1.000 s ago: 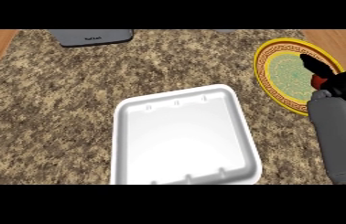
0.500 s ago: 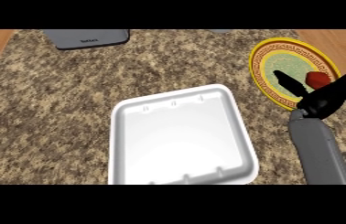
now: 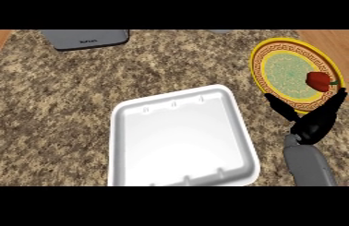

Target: Pick the bell pepper from the tray and place it in the plate

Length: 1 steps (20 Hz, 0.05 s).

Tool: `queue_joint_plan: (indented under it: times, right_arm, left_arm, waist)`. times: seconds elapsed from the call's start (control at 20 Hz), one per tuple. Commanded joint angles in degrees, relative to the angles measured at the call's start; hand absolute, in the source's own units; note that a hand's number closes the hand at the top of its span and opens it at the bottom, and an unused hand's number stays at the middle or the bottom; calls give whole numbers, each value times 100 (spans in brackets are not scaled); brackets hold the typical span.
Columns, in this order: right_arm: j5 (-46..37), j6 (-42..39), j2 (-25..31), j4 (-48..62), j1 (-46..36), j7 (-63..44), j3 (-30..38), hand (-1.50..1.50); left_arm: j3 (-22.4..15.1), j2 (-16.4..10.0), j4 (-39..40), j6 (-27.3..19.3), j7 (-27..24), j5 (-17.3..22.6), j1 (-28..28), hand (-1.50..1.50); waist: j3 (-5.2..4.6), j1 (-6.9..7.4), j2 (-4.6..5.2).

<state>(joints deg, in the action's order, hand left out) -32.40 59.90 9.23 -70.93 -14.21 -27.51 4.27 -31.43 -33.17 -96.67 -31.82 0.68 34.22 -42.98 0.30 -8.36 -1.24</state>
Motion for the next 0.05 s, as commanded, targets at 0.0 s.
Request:
queue_joint_plan:
  times: [0.0]
  right_arm:
    - [130, 15, -146, -369, 351, 166, -170, -150]
  left_arm:
    - [420, 123, -536, 247, -351, -269, 1595, 0]
  waist:
    - [-40, -137, -1]
